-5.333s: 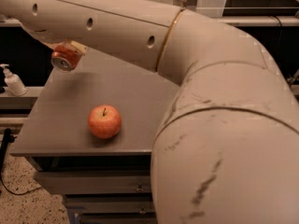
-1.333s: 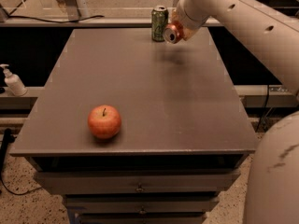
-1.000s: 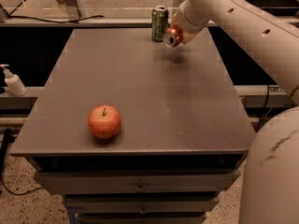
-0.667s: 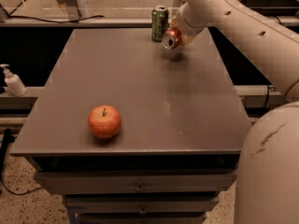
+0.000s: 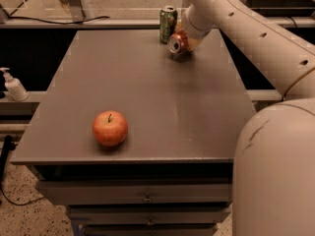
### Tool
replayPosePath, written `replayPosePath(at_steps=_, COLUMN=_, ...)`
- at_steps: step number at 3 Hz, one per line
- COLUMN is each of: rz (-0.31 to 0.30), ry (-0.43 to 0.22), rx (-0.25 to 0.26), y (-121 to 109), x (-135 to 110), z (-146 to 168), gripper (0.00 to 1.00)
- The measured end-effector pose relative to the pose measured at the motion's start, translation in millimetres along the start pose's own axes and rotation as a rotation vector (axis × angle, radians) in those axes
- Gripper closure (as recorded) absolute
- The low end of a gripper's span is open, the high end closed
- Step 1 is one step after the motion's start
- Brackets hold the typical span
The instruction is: Move coke can near green can
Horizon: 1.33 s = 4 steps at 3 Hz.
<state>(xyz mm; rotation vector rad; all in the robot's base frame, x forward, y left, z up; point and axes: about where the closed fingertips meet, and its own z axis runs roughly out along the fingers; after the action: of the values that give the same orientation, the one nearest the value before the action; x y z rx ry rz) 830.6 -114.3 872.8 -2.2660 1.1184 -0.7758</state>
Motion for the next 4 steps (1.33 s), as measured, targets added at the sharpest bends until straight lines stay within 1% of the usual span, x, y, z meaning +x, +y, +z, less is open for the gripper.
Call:
replayPosePath(at_steps=1, rz=-0.008, ry=-0.010, rx=-0.003, y=-5.6, x=-4.3, z=2.6, gripper=0.59)
replayPosePath(at_steps=3, rz=-0.014, ry=-0.023, rx=-0.004, y=-9.1, x=-9.7, z=3.7, gripper=0.12)
replayPosePath(at_steps=4, rz=-0.015, ry=-0.030, rx=-0.003, y=-10.2, x=-12.0, z=2.9, gripper=0.00)
